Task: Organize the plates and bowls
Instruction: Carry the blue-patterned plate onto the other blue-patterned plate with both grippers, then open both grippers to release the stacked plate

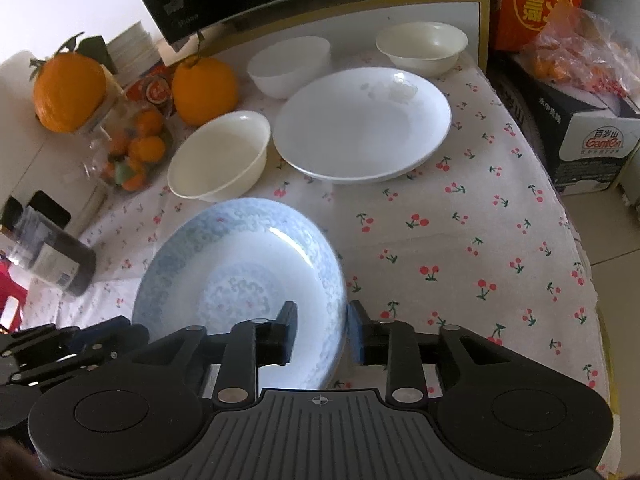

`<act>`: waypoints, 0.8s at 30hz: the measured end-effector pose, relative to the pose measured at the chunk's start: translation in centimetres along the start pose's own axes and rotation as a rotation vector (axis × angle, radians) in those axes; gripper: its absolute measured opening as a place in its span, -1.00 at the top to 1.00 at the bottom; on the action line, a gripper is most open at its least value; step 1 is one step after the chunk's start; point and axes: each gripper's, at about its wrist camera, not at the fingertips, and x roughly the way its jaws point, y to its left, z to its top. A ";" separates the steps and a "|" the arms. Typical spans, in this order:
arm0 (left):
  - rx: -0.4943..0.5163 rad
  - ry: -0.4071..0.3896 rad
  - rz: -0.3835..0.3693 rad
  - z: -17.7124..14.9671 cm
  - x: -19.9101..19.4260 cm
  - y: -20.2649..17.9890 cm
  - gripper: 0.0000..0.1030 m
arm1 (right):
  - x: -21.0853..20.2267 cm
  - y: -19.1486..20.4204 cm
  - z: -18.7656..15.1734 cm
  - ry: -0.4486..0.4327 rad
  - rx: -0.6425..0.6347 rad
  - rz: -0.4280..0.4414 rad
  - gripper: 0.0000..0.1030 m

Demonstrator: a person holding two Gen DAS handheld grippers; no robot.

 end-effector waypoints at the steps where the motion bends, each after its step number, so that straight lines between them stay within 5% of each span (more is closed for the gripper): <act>1: -0.007 0.000 0.000 0.0 0.0 0.1 0.63 | -0.1 0.1 0.1 -0.005 -0.002 0.001 0.35; 13: -0.066 -0.019 -0.018 0.9 -0.7 1.1 0.39 | -1.0 0.7 1.4 -0.037 0.036 0.068 -0.16; 17: -0.095 -0.027 -0.023 1.4 -0.7 1.2 0.04 | -1.5 -0.5 2.3 -0.063 0.105 0.087 -0.42; 24: -0.089 -0.078 0.020 2.5 -0.9 0.2 -0.62 | -1.7 -3.2 3.6 -0.093 0.217 0.092 -0.59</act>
